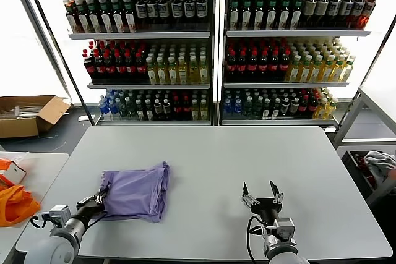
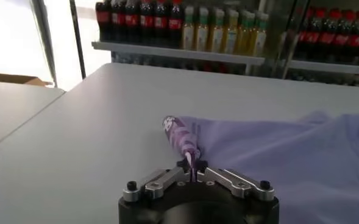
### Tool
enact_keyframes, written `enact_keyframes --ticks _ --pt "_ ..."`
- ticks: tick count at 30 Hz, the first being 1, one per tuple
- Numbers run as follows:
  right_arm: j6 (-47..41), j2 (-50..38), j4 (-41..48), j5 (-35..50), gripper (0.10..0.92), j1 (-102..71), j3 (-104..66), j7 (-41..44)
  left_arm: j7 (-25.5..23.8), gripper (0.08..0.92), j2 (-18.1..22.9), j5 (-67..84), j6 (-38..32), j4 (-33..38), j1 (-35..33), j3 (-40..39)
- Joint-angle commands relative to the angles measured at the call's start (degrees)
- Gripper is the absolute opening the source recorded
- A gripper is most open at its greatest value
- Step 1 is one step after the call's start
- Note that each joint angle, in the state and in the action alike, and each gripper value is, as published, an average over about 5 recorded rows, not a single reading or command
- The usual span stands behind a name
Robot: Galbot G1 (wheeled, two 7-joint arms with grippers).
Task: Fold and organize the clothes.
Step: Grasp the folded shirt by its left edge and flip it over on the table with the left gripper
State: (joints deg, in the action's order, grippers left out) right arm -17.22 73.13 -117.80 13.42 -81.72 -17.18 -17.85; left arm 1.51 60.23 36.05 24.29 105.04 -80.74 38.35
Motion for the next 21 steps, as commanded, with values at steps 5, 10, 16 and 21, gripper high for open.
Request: enact_keyframes --ticks 5,10,16,21 --pt "-0.01 -0.66 0.95 0.88 0.823 1.66 0.43 -0.02 -0.64 0.102 -15.15 1.76 -0.3 -2.69 -2.46 22.08" --pt "0.01 -0.68 1.92 1.28 0.823 2.94 1.24 0.0 -2.94 0.102 -23.94 1.79 -0.56 -3.21 -5.28 30.63" --pt "0.07 -0.85 2.61 1.52 0.823 3.39 1.51 0.08 -4.4 0.102 -24.07 0.64 -0.07 4.72 -5.99 27.43" --pt "0.17 -1.04 2.91 1.5 0.823 2.73 0.91 0.1 -4.17 0.102 -13.63 -8.6 -0.03 12.24 -5.04 7.4"
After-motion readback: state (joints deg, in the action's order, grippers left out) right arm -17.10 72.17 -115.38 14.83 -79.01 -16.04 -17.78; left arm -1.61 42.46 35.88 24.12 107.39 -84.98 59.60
